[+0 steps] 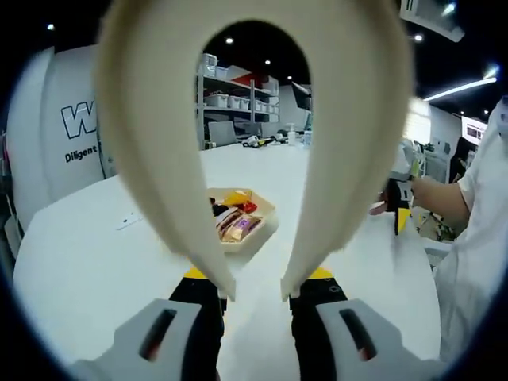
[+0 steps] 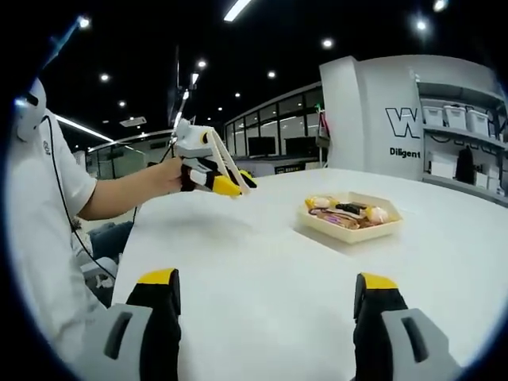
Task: Place the target food into the container with the food tongs after gripping and lifting it, then release it inside without dropping or visibly crushing the food.
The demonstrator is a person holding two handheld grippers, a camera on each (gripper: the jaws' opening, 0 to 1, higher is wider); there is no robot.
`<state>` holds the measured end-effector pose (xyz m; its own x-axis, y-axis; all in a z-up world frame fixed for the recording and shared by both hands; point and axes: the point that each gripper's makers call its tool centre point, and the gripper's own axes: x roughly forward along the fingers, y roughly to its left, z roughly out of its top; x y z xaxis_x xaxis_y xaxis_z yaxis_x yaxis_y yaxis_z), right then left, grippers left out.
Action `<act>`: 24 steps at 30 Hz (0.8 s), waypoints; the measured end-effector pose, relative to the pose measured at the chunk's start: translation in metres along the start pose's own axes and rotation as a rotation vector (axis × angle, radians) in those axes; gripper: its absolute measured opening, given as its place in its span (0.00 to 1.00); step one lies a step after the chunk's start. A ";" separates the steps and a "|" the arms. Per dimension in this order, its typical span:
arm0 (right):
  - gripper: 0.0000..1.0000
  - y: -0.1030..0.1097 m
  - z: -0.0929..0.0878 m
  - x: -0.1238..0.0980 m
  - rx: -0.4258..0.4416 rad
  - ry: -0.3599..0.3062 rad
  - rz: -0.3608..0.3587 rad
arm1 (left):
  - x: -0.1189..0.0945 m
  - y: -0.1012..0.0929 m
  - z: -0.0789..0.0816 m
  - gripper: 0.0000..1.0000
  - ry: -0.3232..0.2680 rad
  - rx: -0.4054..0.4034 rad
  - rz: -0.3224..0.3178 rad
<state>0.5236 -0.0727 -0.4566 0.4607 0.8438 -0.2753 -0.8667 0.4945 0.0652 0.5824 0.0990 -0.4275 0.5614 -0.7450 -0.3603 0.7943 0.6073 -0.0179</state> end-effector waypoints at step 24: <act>0.80 -0.030 -0.009 -0.002 0.014 0.024 -0.067 | -0.028 -0.033 -0.017 0.30 -0.092 -0.077 0.105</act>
<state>0.5470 -0.0906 -0.4665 0.5125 0.8036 -0.3026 -0.8315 0.5524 0.0589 0.5363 0.1047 -0.4327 0.6622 -0.6962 -0.2772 0.7120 0.6999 -0.0570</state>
